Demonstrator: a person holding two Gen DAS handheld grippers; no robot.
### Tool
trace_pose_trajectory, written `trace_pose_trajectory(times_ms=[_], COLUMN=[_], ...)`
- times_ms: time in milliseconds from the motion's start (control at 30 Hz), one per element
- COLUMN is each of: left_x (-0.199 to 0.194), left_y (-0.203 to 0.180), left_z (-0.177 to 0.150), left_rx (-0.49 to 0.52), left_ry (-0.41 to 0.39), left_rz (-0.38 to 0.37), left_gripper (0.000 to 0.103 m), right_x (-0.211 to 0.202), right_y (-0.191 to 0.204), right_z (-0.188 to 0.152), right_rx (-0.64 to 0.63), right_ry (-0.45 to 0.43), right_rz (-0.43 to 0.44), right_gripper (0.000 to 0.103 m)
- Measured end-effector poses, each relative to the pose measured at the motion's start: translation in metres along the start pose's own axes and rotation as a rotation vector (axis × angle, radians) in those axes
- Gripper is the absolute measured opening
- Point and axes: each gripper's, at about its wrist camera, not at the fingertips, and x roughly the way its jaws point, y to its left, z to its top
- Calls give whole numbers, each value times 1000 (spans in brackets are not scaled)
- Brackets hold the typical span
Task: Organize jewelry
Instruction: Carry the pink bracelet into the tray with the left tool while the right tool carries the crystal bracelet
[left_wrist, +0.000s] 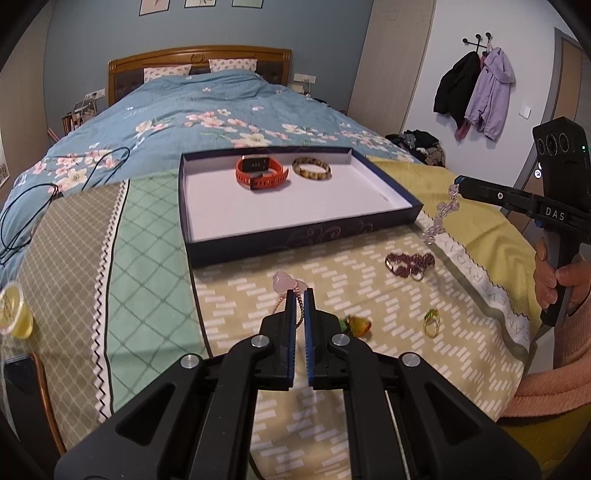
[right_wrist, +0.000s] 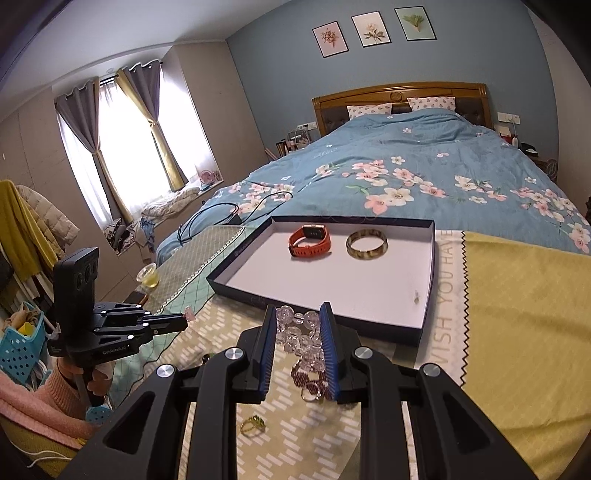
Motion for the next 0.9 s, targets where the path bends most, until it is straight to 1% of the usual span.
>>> trace_pose_trajectory(times_ms=[333, 600, 900], left_x=[3, 13, 31], left_y=[-4, -2, 2], left_z=[28, 48, 68], left_rx=[20, 28, 18], left_ry=[-53, -64, -59], left_rz=[1, 5, 21], left_gripper=[4, 4, 4], right_x=[8, 20, 43], right_y=[-7, -13, -21], right_z=[18, 39, 55], right_rx=[11, 5, 12], right_ry=[-18, -32, -13], right_rz=[7, -5, -16], right_gripper=[22, 22, 22])
